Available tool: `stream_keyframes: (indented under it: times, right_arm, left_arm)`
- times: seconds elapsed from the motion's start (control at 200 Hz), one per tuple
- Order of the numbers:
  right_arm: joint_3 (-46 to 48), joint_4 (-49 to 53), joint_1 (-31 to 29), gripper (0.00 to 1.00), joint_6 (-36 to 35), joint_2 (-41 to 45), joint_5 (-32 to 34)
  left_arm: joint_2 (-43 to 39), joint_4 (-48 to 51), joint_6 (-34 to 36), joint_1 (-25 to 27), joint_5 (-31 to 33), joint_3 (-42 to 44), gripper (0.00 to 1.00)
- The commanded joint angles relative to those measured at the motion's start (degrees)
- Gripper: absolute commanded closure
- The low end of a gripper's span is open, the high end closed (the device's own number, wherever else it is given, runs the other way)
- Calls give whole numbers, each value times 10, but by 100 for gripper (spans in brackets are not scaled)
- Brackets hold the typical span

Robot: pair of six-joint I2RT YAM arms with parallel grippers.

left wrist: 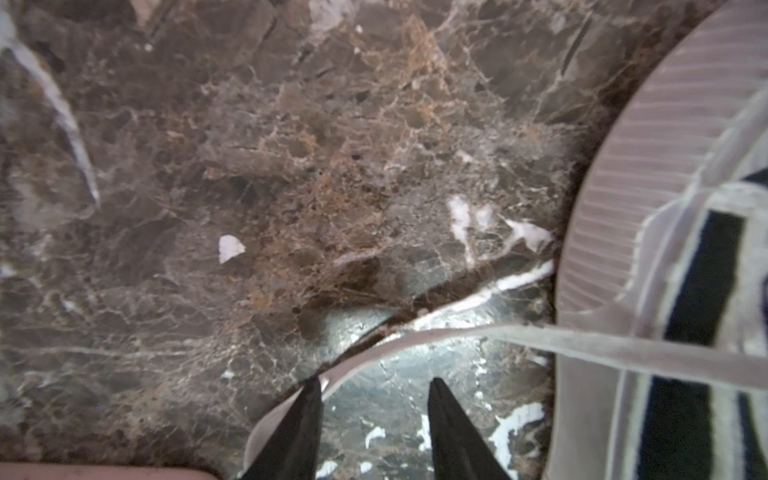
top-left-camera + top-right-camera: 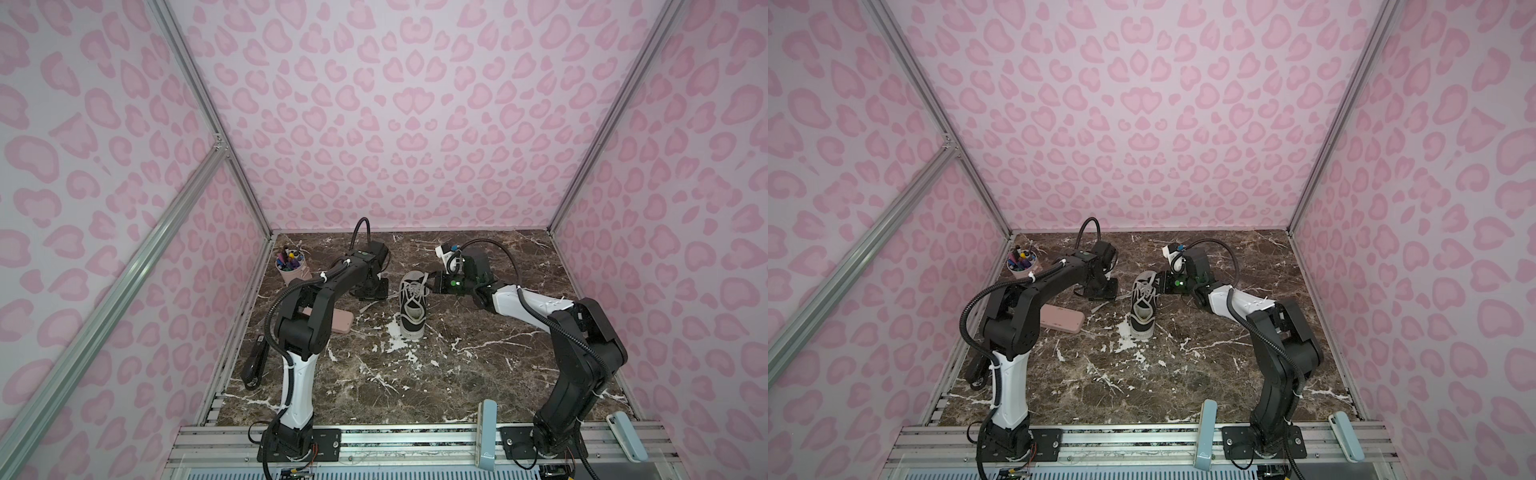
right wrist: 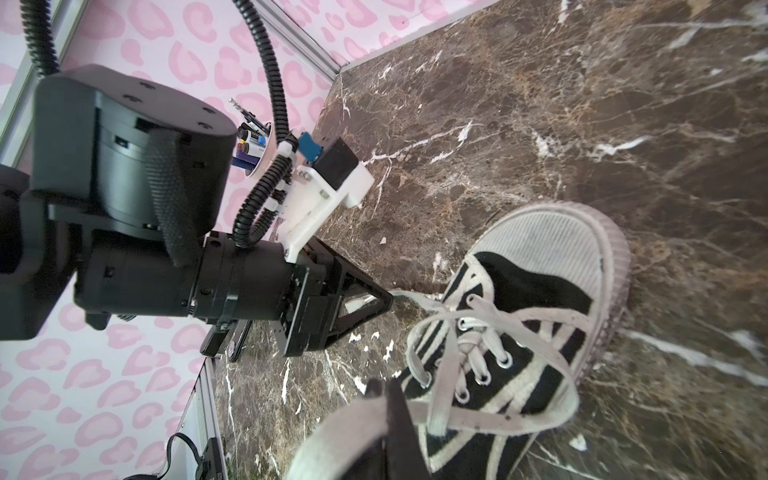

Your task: Tie the shoes

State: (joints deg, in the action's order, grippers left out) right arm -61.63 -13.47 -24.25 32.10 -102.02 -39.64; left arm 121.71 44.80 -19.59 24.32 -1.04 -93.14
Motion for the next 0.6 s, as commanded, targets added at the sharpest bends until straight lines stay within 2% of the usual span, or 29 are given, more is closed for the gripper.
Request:
stream_keyframes:
  times: [0.0,0.15,0.17,0.475,0.595]
  right_arm:
    - [-3,9,0,96,-9,-1,4]
    - [-4,15,0,96,-12,3,4]
    - [-3,16,0,96,-12,4,4]
    - [-1,19,0,97,-2,12,15]
    - [10,17,0,98,12,25,38]
  left_arm:
    - [15,-6,17,0,1,-12,58]
    - [24,-14,18,0,0,-4,62]
    - [24,-16,18,0,-1,-2,67]
    - [26,-27,18,0,0,7,96]
    - [-2,-15,20,0,11,5,96]
